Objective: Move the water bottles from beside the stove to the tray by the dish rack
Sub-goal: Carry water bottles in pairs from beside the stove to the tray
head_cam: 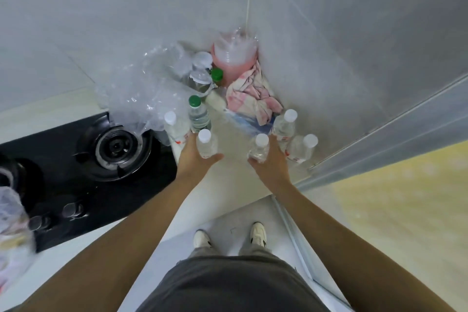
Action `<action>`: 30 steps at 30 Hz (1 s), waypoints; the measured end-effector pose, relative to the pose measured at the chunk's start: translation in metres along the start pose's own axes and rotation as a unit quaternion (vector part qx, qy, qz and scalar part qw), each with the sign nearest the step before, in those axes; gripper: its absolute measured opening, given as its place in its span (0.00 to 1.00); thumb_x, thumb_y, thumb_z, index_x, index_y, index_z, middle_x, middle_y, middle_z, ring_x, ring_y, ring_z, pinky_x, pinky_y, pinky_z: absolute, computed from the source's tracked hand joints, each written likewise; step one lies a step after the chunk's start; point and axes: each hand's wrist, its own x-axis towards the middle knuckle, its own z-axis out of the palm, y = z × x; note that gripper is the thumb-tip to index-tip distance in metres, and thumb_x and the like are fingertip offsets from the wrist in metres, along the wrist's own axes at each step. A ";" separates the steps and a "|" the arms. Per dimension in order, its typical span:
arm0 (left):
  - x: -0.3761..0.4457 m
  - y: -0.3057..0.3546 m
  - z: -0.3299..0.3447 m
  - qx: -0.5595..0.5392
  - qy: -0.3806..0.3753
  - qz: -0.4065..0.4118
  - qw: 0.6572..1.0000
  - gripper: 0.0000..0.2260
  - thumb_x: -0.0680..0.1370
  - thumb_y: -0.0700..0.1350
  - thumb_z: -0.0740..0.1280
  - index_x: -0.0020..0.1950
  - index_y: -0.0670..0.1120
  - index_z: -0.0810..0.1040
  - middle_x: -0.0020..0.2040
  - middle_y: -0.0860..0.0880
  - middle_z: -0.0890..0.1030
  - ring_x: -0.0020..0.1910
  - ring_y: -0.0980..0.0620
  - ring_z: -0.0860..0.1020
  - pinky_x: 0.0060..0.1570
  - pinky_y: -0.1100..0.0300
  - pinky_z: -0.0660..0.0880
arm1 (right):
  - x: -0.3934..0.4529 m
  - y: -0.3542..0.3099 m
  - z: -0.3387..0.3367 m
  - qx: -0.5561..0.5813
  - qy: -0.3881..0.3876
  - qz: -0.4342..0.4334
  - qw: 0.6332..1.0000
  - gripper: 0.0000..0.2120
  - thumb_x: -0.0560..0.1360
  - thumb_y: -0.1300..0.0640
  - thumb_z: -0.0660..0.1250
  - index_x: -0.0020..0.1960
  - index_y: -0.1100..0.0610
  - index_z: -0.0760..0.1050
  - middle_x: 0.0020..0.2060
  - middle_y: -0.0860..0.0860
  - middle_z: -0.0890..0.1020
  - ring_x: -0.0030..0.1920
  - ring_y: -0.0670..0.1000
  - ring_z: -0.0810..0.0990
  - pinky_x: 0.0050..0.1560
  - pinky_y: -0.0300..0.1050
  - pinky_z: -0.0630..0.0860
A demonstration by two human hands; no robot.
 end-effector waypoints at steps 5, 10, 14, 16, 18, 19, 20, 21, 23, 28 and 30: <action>-0.006 -0.002 0.002 0.023 0.019 -0.012 0.999 0.34 0.69 0.54 0.82 0.71 0.57 0.71 0.64 0.55 0.81 0.64 0.48 0.80 0.64 0.45 0.78 | 0.006 0.006 -0.006 -0.013 -0.014 -0.059 0.998 0.32 0.71 0.52 0.82 0.69 0.52 0.71 0.61 0.51 0.82 0.62 0.56 0.80 0.64 0.53 0.76; -0.032 -0.012 0.000 0.071 0.013 -0.010 0.997 0.26 0.68 0.58 0.81 0.61 0.57 0.74 0.54 0.57 0.82 0.54 0.50 0.82 0.55 0.49 0.81 | -0.003 0.013 -0.008 -0.024 -0.071 -0.101 0.992 0.29 0.70 0.48 0.81 0.66 0.48 0.71 0.59 0.46 0.83 0.60 0.52 0.82 0.61 0.49 0.78; -0.061 -0.023 0.007 0.081 0.027 -0.011 0.996 0.25 0.67 0.56 0.82 0.56 0.56 0.73 0.49 0.58 0.81 0.49 0.52 0.81 0.48 0.51 0.80 | -0.021 0.020 -0.003 -0.025 -0.096 -0.132 0.986 0.29 0.69 0.48 0.81 0.65 0.48 0.71 0.57 0.45 0.83 0.57 0.51 0.83 0.58 0.48 0.80; -0.070 -0.030 0.012 0.062 0.044 -0.020 0.997 0.25 0.67 0.56 0.83 0.57 0.55 0.74 0.51 0.57 0.81 0.50 0.52 0.81 0.49 0.53 0.79 | -0.025 0.024 0.000 -0.008 -0.098 -0.123 0.987 0.30 0.69 0.47 0.81 0.65 0.47 0.72 0.57 0.45 0.83 0.57 0.50 0.83 0.59 0.51 0.81; -0.073 -0.036 0.017 0.029 0.063 -0.033 0.997 0.27 0.66 0.55 0.83 0.59 0.55 0.75 0.53 0.56 0.81 0.52 0.52 0.81 0.51 0.54 0.79 | -0.024 0.028 0.004 0.015 -0.096 -0.097 0.990 0.31 0.67 0.46 0.82 0.65 0.47 0.72 0.57 0.45 0.83 0.57 0.50 0.83 0.59 0.54 0.82; -0.072 -0.039 0.019 0.010 0.068 -0.044 0.997 0.27 0.66 0.54 0.84 0.60 0.54 0.76 0.54 0.55 0.82 0.53 0.52 0.81 0.51 0.55 0.79 | -0.023 0.030 0.007 0.023 -0.100 -0.083 0.991 0.32 0.66 0.46 0.83 0.65 0.47 0.72 0.57 0.45 0.84 0.57 0.50 0.83 0.59 0.55 0.82; -0.071 -0.041 0.023 -0.009 0.067 -0.057 0.996 0.27 0.65 0.53 0.84 0.60 0.54 0.76 0.54 0.55 0.82 0.53 0.52 0.81 0.51 0.56 0.79 | -0.022 0.032 0.010 0.028 -0.106 -0.071 0.991 0.33 0.65 0.47 0.84 0.65 0.47 0.72 0.57 0.46 0.84 0.57 0.51 0.83 0.59 0.56 0.82; -0.069 -0.042 0.027 -0.023 0.063 -0.071 0.995 0.27 0.65 0.52 0.85 0.59 0.54 0.76 0.53 0.56 0.82 0.53 0.54 0.81 0.51 0.60 0.78 | -0.021 0.034 0.013 0.033 -0.110 -0.061 0.992 0.34 0.64 0.48 0.85 0.65 0.49 0.73 0.56 0.46 0.85 0.57 0.52 0.84 0.59 0.56 0.82; -0.066 -0.044 0.035 -0.031 0.055 -0.094 0.994 0.28 0.64 0.50 0.86 0.58 0.55 0.75 0.51 0.59 0.81 0.51 0.61 0.80 0.47 0.71 0.74 | -0.020 0.038 0.019 0.043 -0.113 -0.044 0.992 0.34 0.63 0.52 0.86 0.64 0.51 0.73 0.55 0.48 0.85 0.55 0.53 0.84 0.58 0.56 0.82; -0.061 -0.050 0.048 -0.076 0.059 -0.142 0.985 0.30 0.64 0.47 0.86 0.60 0.53 0.76 0.49 0.59 0.82 0.48 0.63 0.80 0.38 0.76 0.72 | -0.014 0.040 0.028 0.049 -0.120 -0.027 0.991 0.33 0.63 0.55 0.87 0.61 0.47 0.72 0.51 0.45 0.84 0.52 0.50 0.83 0.53 0.44 0.79; -0.059 -0.049 0.048 -0.104 0.073 -0.146 0.981 0.29 0.65 0.42 0.85 0.61 0.51 0.76 0.49 0.57 0.82 0.48 0.61 0.80 0.39 0.76 0.73 | -0.009 0.039 0.030 0.047 -0.126 -0.036 0.990 0.33 0.63 0.54 0.87 0.60 0.46 0.72 0.50 0.45 0.84 0.51 0.49 0.83 0.52 0.43 0.78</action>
